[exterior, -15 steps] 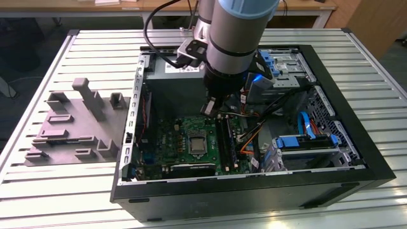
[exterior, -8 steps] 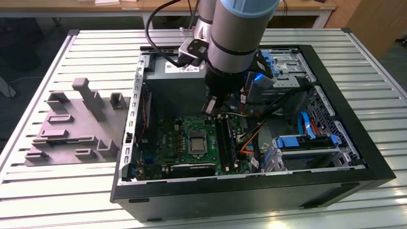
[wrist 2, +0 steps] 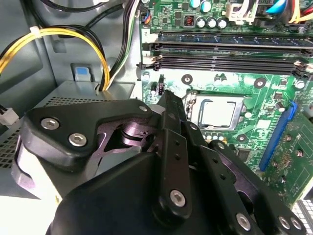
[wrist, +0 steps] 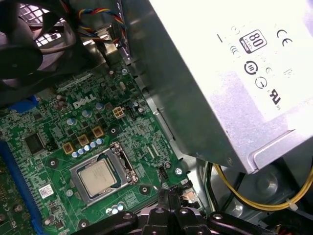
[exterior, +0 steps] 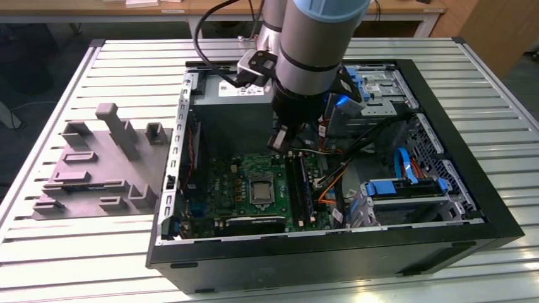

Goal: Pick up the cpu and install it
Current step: 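Install the first cpu locking lever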

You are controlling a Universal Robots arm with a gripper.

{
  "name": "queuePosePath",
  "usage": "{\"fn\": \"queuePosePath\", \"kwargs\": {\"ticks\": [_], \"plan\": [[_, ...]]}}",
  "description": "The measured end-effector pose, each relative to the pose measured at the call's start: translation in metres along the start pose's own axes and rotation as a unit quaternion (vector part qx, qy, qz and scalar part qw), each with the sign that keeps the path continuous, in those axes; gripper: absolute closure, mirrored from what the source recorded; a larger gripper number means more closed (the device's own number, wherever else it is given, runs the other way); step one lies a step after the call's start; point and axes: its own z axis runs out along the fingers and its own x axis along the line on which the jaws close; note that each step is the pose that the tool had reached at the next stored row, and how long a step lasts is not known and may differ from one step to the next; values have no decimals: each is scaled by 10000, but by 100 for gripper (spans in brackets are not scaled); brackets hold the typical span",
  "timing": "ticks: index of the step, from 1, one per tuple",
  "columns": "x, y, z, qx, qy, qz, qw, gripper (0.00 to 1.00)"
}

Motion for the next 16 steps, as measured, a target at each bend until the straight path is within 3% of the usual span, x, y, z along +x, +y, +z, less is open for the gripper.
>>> {"fn": "queuePosePath", "kwargs": {"ticks": [16], "plan": [[-51, 37, 80, 0, 2, -5, 10000, 89]]}}
